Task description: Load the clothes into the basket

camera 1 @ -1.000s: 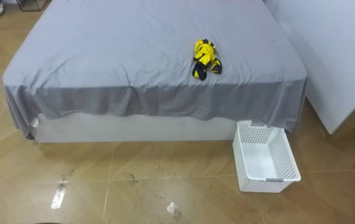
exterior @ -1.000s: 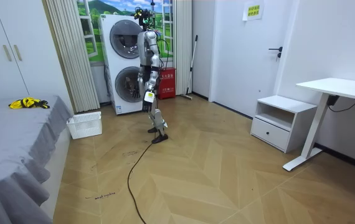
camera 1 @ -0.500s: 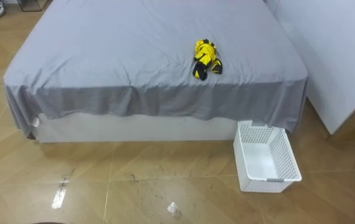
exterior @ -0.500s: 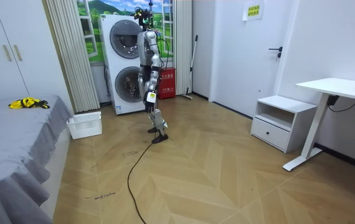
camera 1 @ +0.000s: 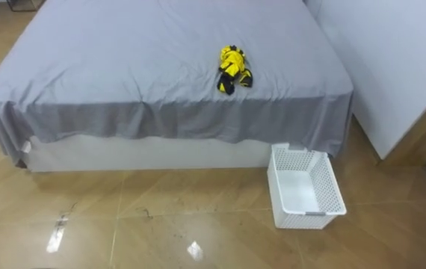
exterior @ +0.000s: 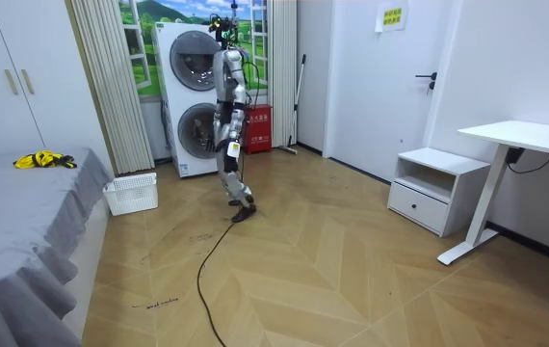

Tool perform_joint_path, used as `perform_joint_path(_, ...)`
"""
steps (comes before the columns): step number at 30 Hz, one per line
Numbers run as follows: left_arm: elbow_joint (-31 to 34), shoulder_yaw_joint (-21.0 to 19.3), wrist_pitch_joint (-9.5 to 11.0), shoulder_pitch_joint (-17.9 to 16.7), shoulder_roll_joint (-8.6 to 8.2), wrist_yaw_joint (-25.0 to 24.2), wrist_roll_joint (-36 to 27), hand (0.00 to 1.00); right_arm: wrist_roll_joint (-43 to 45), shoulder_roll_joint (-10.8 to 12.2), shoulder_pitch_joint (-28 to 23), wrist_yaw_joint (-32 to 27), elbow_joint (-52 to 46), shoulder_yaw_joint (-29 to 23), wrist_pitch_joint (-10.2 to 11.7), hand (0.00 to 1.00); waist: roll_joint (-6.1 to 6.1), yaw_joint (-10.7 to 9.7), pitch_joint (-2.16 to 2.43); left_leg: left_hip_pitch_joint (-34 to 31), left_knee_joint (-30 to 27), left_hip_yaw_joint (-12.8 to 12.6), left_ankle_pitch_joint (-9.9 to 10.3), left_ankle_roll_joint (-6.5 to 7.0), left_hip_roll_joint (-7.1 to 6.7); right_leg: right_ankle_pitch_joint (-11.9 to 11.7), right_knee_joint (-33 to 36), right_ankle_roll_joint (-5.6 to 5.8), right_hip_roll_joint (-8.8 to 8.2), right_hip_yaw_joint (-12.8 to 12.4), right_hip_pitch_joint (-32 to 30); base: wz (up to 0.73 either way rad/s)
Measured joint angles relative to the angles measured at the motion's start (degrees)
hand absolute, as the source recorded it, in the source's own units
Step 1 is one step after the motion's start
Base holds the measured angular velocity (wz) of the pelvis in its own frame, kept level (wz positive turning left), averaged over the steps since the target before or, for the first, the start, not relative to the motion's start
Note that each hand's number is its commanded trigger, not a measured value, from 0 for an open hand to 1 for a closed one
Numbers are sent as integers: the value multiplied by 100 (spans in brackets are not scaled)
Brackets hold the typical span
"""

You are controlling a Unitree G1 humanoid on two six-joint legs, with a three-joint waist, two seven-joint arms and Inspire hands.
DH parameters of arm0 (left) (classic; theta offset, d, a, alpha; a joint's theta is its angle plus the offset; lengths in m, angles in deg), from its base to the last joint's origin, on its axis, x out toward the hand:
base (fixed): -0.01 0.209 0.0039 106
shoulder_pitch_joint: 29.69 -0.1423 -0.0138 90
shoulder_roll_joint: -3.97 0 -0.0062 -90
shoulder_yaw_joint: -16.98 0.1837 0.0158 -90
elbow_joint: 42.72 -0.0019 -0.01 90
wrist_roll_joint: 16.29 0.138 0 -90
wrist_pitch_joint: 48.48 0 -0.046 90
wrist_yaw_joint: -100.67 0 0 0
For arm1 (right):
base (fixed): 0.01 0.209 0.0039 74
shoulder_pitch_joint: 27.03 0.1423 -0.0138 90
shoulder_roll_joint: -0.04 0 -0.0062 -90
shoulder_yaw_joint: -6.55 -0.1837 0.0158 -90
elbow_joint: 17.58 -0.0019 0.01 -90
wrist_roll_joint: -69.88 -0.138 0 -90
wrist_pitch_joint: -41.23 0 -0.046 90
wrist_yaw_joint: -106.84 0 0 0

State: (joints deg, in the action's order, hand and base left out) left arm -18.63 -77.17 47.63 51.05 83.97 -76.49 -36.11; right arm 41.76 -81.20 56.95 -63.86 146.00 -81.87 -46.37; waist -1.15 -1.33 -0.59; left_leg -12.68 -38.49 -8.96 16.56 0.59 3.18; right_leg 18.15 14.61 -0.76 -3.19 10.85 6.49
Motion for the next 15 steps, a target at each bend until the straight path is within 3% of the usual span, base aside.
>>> perform_joint_path(1, 27, 117, 54, 66, -21, -29, -196, 0, -103, -52, 1, -70, -5, -4, -11, 0, -13, 1, 6, -302, 562, 7, -61, -15, -188, 102, 48, 49, -105, -5, 0, 5)
perform_joint_path(2, 92, 127, 81, 57, -43, -80, -328, 0, -114, -97, 14, -104, -6, -6, -39, 0, -16, 53, 15, -561, 1320, -40, -310, -114, -326, 188, 41, 141, -198, -21, 0, -7)
perform_joint_path(3, 130, 107, 109, 21, -50, -82, -350, 0, -103, -111, 26, -103, -12, -4, -61, 0, 1, 72, 10, -667, 1718, -41, -512, -124, -344, 211, 26, 169, -221, -44, 28, -45)
perform_joint_path(4, 183, 82, 175, -64, -53, -75, -442, 0, -83, -110, 8, -101, -16, 1, -83, 0, 2, 141, 15, -752, 2277, -50, -982, -131, -338, 287, 14, 196, -291, -129, 113, -60)
perform_joint_path(5, 185, 26, 195, -98, -53, -75, -486, 0, -68, -101, -19, -100, -25, 1, -104, 0, -1, 193, 20, -757, 2568, -150, -1441, -82, -286, 345, -21, 191, -339, -249, 213, -58)
perform_joint_path(6, 185, -19, 203, -124, -53, -77, -494, 0, -60, -94, -32, -97, -34, 0, -125, 0, 6, 190, 31, -762, 2575, -216, -1662, -2, -304, 405, -39, 238, -392, -294, 279, -31)
perform_joint_path(7, 189, -45, 226, -155, -45, -86, -496, 0, -56, -92, -55, -88, -64, -30, -130, 0, -93, 152, 75, -814, 2538, -316, -1942, 223, -430, 485, -112, 346, -531, -336, 342, -6)
perform_joint_path(8, 191, -56, 271, -152, -37, -132, -506, 0, -32, -104, -51, -87, -83, -167, -131, 0, -198, 163, 109, -981, 2272, -423, -1890, 382, -598, 526, -120, 503, -742, -358, 344, 0)
perform_joint_path(9, 211, -58, 293, -131, -34, -149, -491, 0, -29, -118, -44, -93, -135, -214, -126, 0, -201, 157, 130, -1025, 2082, -489, -1704, 463, -675, 554, -118, 540, -843, -469, 336, 4)
perform_joint_path(10, 233, -53, 326, -93, -25, -190, -487, 0, -20, -132, -79, -97, -224, -305, -103, 0, -228, 170, 67, -1106, 1651, -566, -1380, 539, -722, 526, -15, 548, -899, -626, 308, -11)
perform_joint_path(11, 225, -39, 333, -114, 6, -203, -486, 0, -18, -102, -54, -106, -360, -342, -92, 0, -228, 235, 68, -1054, 1287, -632, -1013, 561, -701, 394, 289, 635, -961, -648, 302, -19)
perform_joint_path(12, 220, -12, 332, -128, 25, -200, -483, 0, -18, -80, -78, -102, -445, -339, -62, 0, -229, 244, 66, -979, 1163, -649, -859, 575, -692, 308, 537, 641, -981, -647, 287, -20)
perform_joint_path(13, 179, 32, 331, -126, 46, -197, -484, 0, -39, -31, -67, -101, -528, -336, 15, 0, -230, 246, 46, -756, 1076, -671, -655, 624, -704, 29, 1126, 658, -1021, -606, 211, -5)
perform_joint_path(14, 177, 145, 330, -118, 46, -172, -485, 0, -69, -1, -55, -105, -636, -326, 68, 0, -213, 244, 44, -412, 1232, -681, -522, 640, -745, -438, 1850, 630, -1071, -598, 23, 4)
perform_joint_path(15, 180, 231, 331, -115, 48, -169, -478, 0, -70, -3, -69, -104, -748, -307, 72, 0, -196, 248, 50, -213, 1404, -671, -461, 637, -777, -742, 2254, 608, -1092, -604, -99, 10)
